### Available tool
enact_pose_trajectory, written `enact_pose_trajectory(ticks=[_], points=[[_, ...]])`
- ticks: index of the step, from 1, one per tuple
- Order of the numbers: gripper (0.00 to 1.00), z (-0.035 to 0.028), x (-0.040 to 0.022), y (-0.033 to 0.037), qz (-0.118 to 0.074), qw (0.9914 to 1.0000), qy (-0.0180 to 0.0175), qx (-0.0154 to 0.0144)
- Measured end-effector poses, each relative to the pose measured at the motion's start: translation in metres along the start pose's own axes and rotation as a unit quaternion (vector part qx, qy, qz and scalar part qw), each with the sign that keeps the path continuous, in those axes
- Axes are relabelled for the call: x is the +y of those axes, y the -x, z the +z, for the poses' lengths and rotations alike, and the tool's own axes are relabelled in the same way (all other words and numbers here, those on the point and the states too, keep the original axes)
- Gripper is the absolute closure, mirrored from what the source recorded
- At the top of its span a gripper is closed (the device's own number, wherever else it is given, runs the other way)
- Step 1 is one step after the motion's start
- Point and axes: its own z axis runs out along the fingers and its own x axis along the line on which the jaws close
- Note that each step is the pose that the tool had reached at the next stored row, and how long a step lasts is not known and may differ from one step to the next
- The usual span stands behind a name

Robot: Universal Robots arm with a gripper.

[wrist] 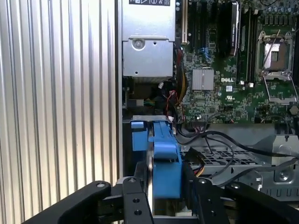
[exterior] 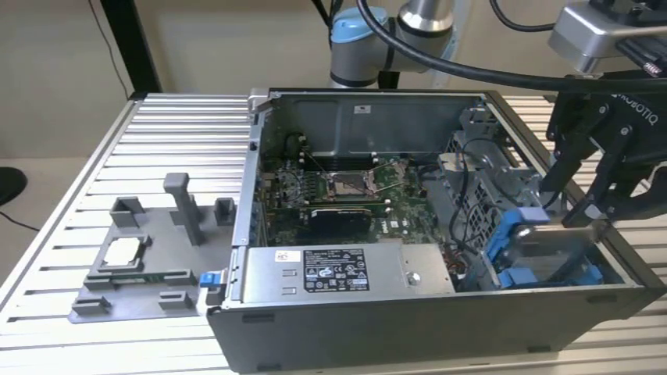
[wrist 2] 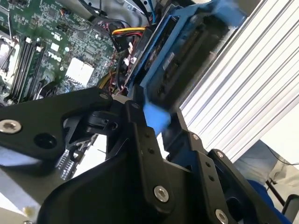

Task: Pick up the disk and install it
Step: 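Insert the disk into the insertion slot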

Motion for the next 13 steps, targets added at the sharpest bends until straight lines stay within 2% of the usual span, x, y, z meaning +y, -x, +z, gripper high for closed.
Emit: enact_pose_trajectory(ticks=[13], points=[[0.00,0.0005,0.0000,0.0000,0.000,1.00000,0.0000,0.0000]])
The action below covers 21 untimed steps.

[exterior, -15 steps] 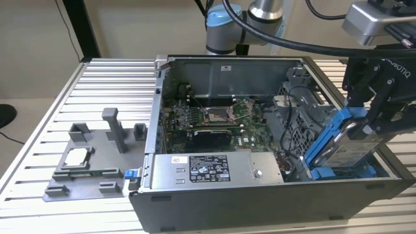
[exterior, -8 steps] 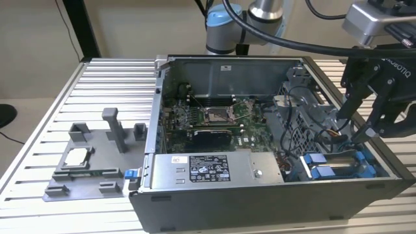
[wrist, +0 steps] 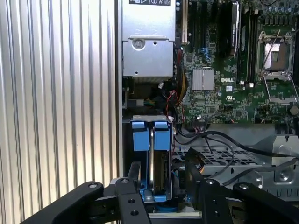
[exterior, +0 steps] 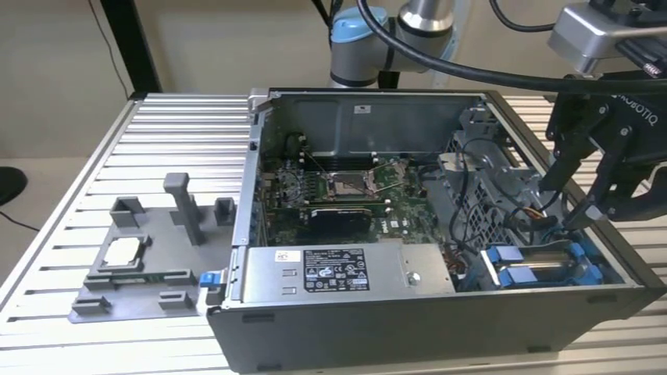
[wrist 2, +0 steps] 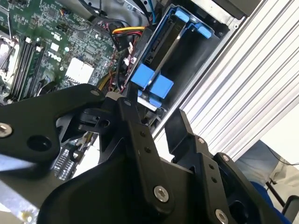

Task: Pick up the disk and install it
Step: 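Insert the disk into the insertion slot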

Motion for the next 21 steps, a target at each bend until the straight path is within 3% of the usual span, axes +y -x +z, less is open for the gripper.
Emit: enact_pose_trajectory(ticks=[9,17,18,21], points=[[0.00,0.0004,0.0000,0.0000,0.000,1.00000,0.0000,-0.0005],[0.00,0.0134,-0.0003,0.0000,-0.002,1.00000,-0.0022,-0.0011],[0.00,0.0143,-0.0007,0.0003,-0.002,0.99999,-0.0040,-0.0012],[0.00,0.0155,-0.0012,0.0008,-0.006,0.99985,-0.0165,-0.0012]])
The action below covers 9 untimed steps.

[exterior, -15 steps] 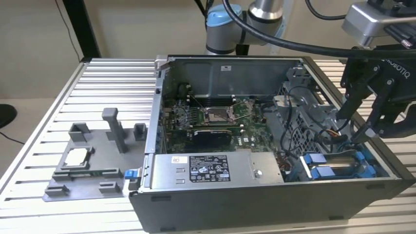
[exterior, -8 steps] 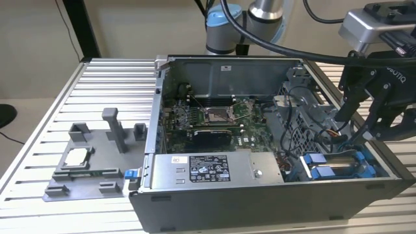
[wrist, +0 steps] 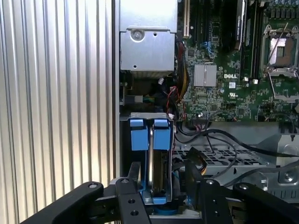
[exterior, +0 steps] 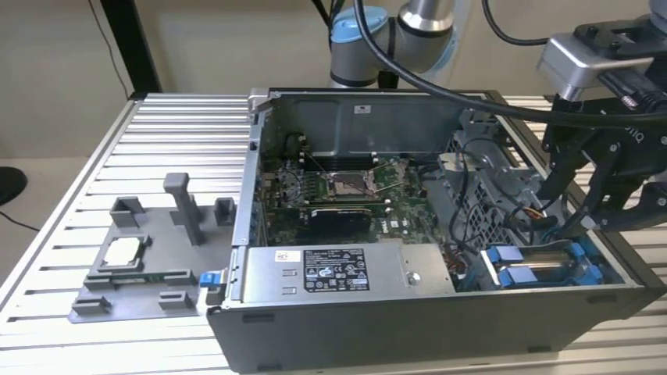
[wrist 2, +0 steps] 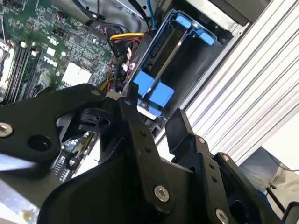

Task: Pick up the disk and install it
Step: 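Insert the disk into the insertion slot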

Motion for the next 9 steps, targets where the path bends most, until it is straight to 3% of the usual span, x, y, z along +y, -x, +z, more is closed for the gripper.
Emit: enact_pose_trajectory(ticks=[6,9], points=[[0.00,0.0056,0.0003,0.0001,-0.003,0.99988,-0.0149,-0.0001],[0.00,0.0092,0.0004,0.0003,-0.005,0.99978,-0.0204,-0.0001]])
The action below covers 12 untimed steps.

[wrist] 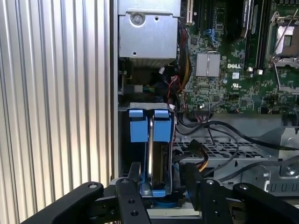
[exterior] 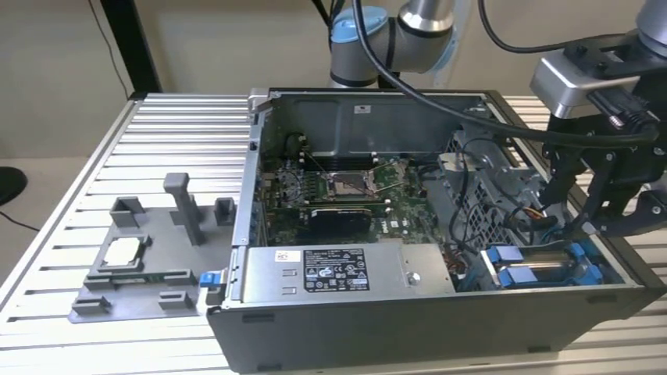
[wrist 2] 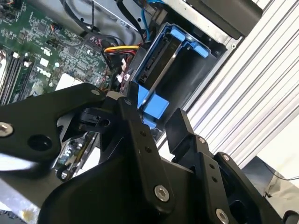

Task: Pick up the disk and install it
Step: 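Insert the disk into the insertion slot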

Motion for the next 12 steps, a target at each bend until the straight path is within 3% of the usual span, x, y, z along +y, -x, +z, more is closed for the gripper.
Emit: enact_pose_trajectory(ticks=[9,12], points=[[0.00,0.0144,0.0012,0.0075,-0.008,0.99994,-0.0072,-0.0008],[0.00,0.0175,0.0012,0.0102,-0.009,0.99992,-0.0080,-0.0037]])
